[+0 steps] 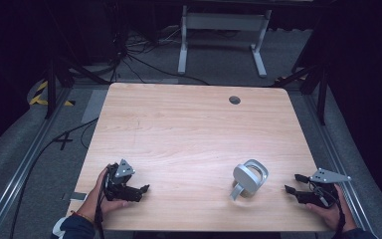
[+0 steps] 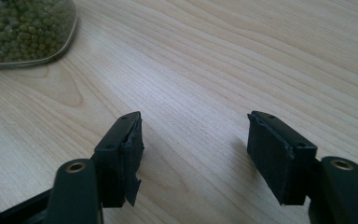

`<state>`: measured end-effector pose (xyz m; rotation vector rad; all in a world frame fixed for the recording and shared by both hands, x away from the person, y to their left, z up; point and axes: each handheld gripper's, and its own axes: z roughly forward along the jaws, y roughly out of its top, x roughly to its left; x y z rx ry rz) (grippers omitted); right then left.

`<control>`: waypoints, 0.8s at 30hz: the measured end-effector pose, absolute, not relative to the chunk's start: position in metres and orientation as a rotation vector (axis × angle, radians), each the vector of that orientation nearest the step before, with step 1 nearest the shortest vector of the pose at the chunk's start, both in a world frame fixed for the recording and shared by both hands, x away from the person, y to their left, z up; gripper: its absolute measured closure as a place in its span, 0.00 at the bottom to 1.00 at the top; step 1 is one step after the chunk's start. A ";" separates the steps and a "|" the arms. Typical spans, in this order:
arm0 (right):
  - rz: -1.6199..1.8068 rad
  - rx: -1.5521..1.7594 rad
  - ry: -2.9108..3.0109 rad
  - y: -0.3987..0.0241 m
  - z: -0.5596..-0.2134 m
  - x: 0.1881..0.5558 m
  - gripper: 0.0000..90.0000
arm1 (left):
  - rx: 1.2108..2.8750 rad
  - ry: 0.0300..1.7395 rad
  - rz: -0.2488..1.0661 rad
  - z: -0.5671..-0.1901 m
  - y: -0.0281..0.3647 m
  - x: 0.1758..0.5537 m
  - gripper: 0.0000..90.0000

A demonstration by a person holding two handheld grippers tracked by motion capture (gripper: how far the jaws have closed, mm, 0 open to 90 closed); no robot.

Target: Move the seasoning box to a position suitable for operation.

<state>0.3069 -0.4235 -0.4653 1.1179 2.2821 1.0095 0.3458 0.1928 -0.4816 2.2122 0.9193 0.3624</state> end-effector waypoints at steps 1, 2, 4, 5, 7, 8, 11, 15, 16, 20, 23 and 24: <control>1.017 1.108 2.292 -0.423 -0.465 0.306 0.49 | 2.217 0.910 0.365 -0.481 0.193 0.347 0.06; 1.025 1.102 2.305 -0.423 -0.464 0.305 0.53 | 2.217 0.916 0.353 -0.482 0.193 0.347 0.05; 1.049 1.081 2.319 -0.421 -0.462 0.303 0.62 | 2.221 0.917 0.346 -0.481 0.192 0.348 0.04; 1.065 1.071 2.322 -0.419 -0.459 0.301 0.70 | 2.224 0.916 0.344 -0.481 0.192 0.348 0.03; 1.104 1.064 2.326 -0.415 -0.452 0.298 0.80 | 2.222 0.915 0.344 -0.482 0.192 0.348 0.03; 1.141 1.059 2.328 -0.414 -0.449 0.296 0.85 | 2.223 0.915 0.343 -0.482 0.192 0.348 0.03; 1.181 1.015 2.335 -0.406 -0.439 0.290 0.96 | 2.222 0.915 0.344 -0.482 0.192 0.348 0.03; 1.215 0.953 2.345 -0.394 -0.430 0.281 1.00 | 2.226 0.915 0.340 -0.481 0.192 0.348 0.03; 1.226 0.939 2.351 -0.391 -0.428 0.279 1.00 | 2.221 0.916 0.343 -0.482 0.192 0.348 0.03; 1.274 0.869 2.389 -0.374 -0.420 0.270 1.00 | 2.229 0.916 0.341 -0.481 0.192 0.348 0.03; 1.282 0.831 2.403 -0.365 -0.416 0.265 1.00 | 2.228 0.916 0.341 -0.481 0.192 0.348 0.03; 1.306 0.787 2.414 -0.356 -0.412 0.261 1.00 | 2.228 0.917 0.341 -0.481 0.192 0.348 0.03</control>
